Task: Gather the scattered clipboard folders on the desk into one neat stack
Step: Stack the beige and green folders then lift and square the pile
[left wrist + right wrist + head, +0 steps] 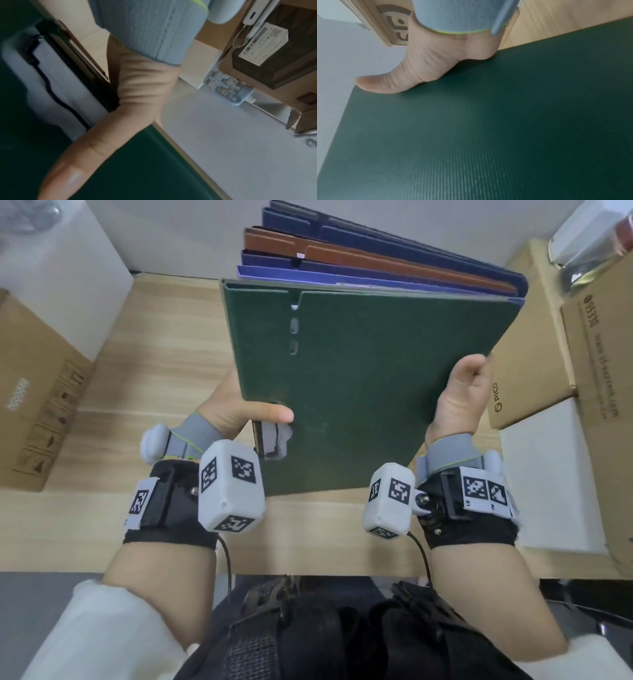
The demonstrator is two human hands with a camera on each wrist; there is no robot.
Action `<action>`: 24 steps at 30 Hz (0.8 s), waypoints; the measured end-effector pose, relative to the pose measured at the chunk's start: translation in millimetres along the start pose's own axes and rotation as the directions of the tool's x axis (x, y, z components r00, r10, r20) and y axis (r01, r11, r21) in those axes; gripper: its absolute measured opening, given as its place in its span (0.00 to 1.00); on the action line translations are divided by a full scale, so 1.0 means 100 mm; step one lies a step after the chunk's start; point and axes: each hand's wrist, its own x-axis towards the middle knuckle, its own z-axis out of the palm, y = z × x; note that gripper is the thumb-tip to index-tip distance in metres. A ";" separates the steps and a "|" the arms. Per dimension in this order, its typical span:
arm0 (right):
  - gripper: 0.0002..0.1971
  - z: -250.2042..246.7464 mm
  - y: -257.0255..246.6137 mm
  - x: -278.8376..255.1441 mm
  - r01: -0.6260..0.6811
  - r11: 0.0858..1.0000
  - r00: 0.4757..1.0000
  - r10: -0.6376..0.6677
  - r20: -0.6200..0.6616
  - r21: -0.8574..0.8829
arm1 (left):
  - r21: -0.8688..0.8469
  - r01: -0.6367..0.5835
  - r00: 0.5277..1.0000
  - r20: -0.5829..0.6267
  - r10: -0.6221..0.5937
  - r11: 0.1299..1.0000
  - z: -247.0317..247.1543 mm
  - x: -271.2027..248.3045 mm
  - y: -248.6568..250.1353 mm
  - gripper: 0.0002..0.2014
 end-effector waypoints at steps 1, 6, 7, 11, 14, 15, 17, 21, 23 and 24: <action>0.37 0.00 0.03 0.03 0.007 1.000 1.000 -0.007 -0.016 0.016 | -0.013 -0.007 1.000 -0.008 0.007 1.000 0.02 0.00 0.00 0.43; 0.50 -0.07 0.08 0.12 0.023 0.999 0.998 -0.021 -0.051 0.039 | -0.043 -0.099 0.993 -0.066 0.096 0.994 0.10 0.00 0.03 0.48; 0.55 -0.08 0.08 0.14 0.024 0.998 0.999 -0.022 -0.034 0.055 | -0.027 -0.104 0.994 -0.047 0.103 0.994 0.11 0.00 0.03 0.46; 0.58 -0.15 0.01 0.21 -0.041 0.991 0.999 0.039 0.019 0.129 | -0.001 -0.129 0.992 0.013 0.129 0.992 0.14 0.06 0.08 0.41; 0.42 -0.07 -0.01 0.21 -0.063 0.978 0.990 0.087 -0.115 0.198 | 0.009 -0.113 0.992 0.063 0.112 0.994 0.13 0.07 0.07 0.44; 0.36 -0.08 0.05 0.23 -0.065 0.969 0.985 0.101 -0.141 0.240 | 0.024 -0.085 0.993 0.085 0.083 0.996 0.12 0.07 0.04 0.39; 0.31 -0.12 0.14 0.23 -0.100 0.962 0.978 0.142 -0.154 0.254 | 0.055 -0.060 0.992 0.118 0.054 0.997 0.11 0.05 0.03 0.31; 0.22 -0.15 0.29 0.16 -0.159 0.979 0.978 0.174 -0.114 0.125 | 0.145 -0.010 0.983 0.185 -0.017 0.989 0.08 0.05 0.02 0.24; 0.21 -0.11 0.36 0.11 -0.147 0.984 0.986 0.154 -0.065 0.099 | 0.248 0.049 0.979 0.181 -0.096 0.968 0.06 0.06 -0.06 0.16; 0.25 -0.10 0.37 0.07 -0.137 0.986 0.989 0.142 -0.038 0.097 | 0.271 0.070 0.976 0.178 -0.121 0.960 0.06 0.05 -0.09 0.12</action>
